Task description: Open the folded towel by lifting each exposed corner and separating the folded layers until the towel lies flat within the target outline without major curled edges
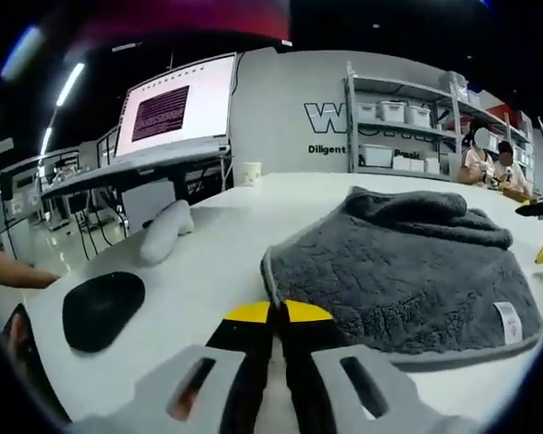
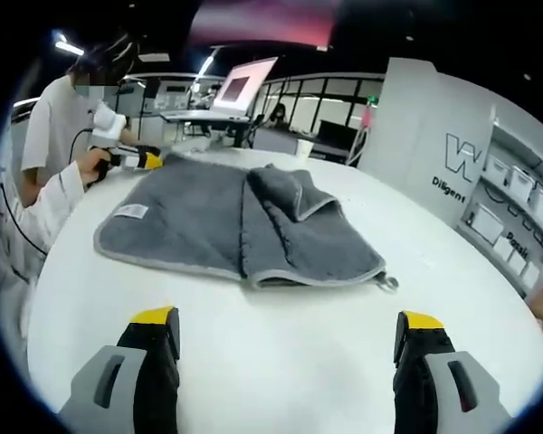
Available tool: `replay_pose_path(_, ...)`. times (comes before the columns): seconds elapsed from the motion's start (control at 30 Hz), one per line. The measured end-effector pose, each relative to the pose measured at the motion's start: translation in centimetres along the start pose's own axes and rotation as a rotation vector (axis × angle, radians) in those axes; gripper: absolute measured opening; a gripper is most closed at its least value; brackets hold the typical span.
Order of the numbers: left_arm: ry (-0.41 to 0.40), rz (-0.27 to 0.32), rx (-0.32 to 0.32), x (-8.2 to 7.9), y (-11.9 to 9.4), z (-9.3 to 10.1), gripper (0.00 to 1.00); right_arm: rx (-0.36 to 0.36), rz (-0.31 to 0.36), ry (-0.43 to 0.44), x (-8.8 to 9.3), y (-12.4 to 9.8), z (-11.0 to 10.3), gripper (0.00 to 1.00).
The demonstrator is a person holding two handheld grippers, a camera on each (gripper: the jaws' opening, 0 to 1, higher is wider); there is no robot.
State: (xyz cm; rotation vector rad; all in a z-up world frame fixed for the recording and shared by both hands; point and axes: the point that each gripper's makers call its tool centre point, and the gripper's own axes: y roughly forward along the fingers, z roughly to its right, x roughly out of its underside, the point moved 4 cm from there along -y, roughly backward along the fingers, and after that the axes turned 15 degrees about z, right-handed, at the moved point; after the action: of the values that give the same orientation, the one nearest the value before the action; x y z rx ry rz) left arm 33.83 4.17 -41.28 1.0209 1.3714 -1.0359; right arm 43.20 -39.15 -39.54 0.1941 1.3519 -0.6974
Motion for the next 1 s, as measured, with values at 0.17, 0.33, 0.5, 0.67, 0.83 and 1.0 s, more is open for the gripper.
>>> replay_pose_path(0.17,0.019,0.041,-0.029,-0.7,-0.2,-0.8,0.08,-0.003,0.004,0.000,-0.1,0.0,-0.1,0.99)
replay_pose_path(0.33,0.018,0.129,-0.015,-2.1,-0.2,-1.1,0.04,-0.001,0.002,0.001,0.0,0.0,0.0,0.99)
replay_pose_path(0.5,0.021,0.117,0.072,-2.2,1.0,-0.1,0.12,-0.002,0.001,0.000,0.0,0.1,0.0,0.99)
replay_pose_path(0.67,0.067,0.072,0.099,-1.5,2.0,0.1,0.18,-0.001,0.001,0.000,0.0,0.0,0.0,0.99)
replay_pose_path(0.83,0.068,0.009,0.098,-0.1,3.0,-0.5,0.31,-0.001,0.006,-0.001,-0.1,0.0,0.0,0.99)
replay_pose_path(1.0,0.055,0.010,0.078,0.1,2.6,-1.1,0.30,0.003,0.006,-0.002,-0.1,-0.1,0.1,0.99)
